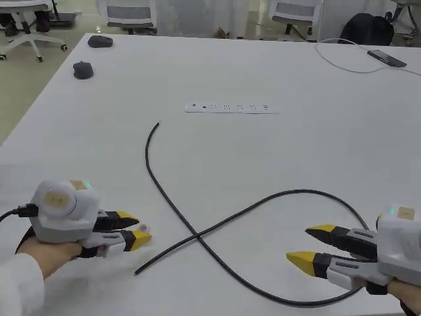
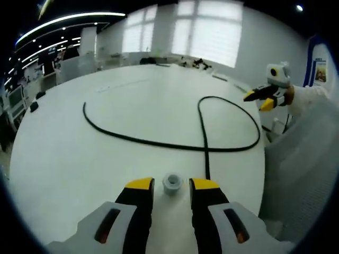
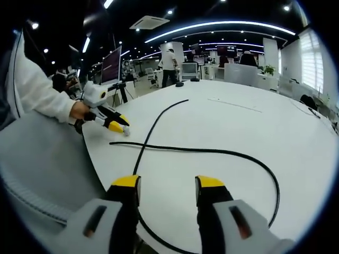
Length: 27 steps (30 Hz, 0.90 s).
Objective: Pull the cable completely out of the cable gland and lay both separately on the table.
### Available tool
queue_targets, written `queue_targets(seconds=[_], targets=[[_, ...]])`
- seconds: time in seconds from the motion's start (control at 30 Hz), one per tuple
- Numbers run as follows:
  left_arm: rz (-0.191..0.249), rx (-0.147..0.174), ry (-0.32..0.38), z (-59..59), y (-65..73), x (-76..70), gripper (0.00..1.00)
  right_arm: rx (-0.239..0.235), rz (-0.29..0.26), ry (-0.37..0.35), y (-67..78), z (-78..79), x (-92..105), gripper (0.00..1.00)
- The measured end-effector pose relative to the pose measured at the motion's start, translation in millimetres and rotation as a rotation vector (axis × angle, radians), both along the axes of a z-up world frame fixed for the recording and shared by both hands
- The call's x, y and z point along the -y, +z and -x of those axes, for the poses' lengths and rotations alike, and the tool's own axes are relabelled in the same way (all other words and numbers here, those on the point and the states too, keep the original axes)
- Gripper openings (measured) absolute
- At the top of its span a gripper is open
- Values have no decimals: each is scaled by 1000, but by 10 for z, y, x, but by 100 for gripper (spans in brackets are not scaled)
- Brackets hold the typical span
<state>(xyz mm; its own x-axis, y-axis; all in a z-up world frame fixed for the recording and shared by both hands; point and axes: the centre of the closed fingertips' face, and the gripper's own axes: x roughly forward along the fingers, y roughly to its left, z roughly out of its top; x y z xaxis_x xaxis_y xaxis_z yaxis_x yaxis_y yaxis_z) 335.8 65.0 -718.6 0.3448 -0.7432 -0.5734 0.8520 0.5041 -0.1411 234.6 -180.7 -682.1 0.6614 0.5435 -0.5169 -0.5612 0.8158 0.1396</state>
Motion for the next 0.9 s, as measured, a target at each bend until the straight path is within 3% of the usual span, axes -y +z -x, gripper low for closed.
queue_targets(seconds=[0.1,0.33,0.5,0.73,0.9], targets=[[20,-3,19,2,170,-109,37,-18,-2,5,38,20,3,50],[36,-11,37,144,633,-492,55,-54,6,-1,132,98,44,59],[93,-15,89,272,982,-822,61,-79,11,-22,202,206,99,62],[136,10,184,450,1271,-1228,69,-116,38,-45,208,403,222,63],[158,17,225,532,1317,-1298,69,-124,-8,-112,204,490,284,63]])
